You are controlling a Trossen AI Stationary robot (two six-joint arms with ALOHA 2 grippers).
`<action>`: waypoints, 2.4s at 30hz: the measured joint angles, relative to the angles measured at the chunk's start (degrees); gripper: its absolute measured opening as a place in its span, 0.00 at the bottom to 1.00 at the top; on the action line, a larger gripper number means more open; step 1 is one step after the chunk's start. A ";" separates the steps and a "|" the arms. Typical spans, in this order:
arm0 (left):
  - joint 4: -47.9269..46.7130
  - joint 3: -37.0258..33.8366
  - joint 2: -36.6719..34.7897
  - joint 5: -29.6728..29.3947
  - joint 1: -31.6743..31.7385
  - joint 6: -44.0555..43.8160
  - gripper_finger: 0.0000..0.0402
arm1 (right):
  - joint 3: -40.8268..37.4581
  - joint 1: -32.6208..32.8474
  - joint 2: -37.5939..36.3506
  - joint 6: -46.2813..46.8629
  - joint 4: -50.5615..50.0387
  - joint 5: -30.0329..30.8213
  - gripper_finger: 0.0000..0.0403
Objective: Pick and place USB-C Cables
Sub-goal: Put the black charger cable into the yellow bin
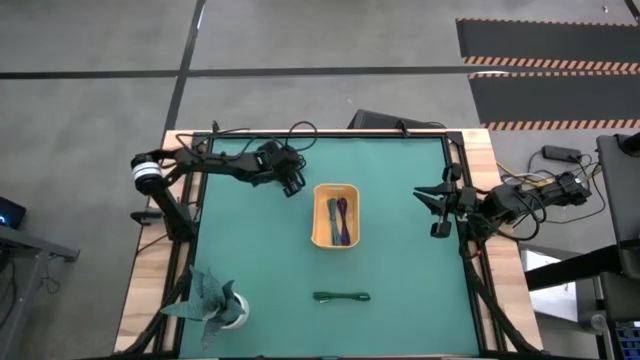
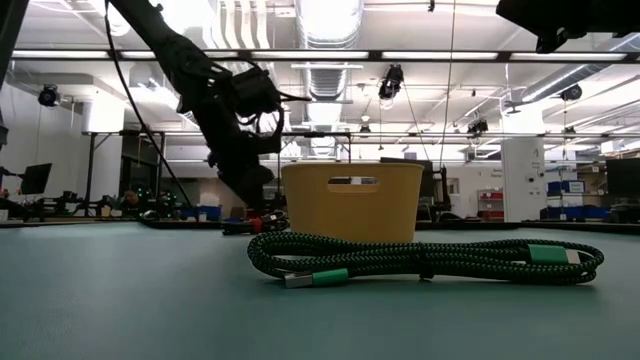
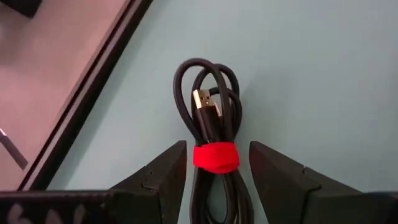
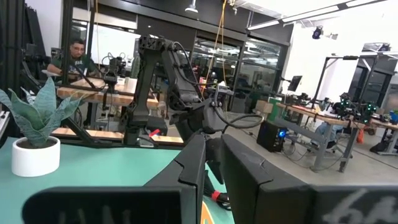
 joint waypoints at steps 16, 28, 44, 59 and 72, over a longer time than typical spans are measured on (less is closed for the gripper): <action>2.83 -3.24 1.68 -0.07 1.04 -0.13 0.40 | 0.00 0.00 0.00 0.01 -0.01 0.02 0.11; 2.38 -3.26 1.68 0.09 1.04 -1.51 0.15 | 0.00 -0.02 0.00 0.05 -0.01 0.02 0.11; 0.94 -5.56 -0.95 0.84 0.10 -6.01 0.00 | 0.00 0.00 0.00 0.49 -0.02 0.00 0.11; 0.87 -6.67 -18.14 2.75 -2.16 -9.12 0.00 | 0.00 0.00 0.00 0.01 -0.19 0.02 0.11; 1.04 -6.97 -11.12 2.30 -0.31 -24.82 0.27 | 0.00 0.00 0.00 0.49 -0.19 0.02 0.11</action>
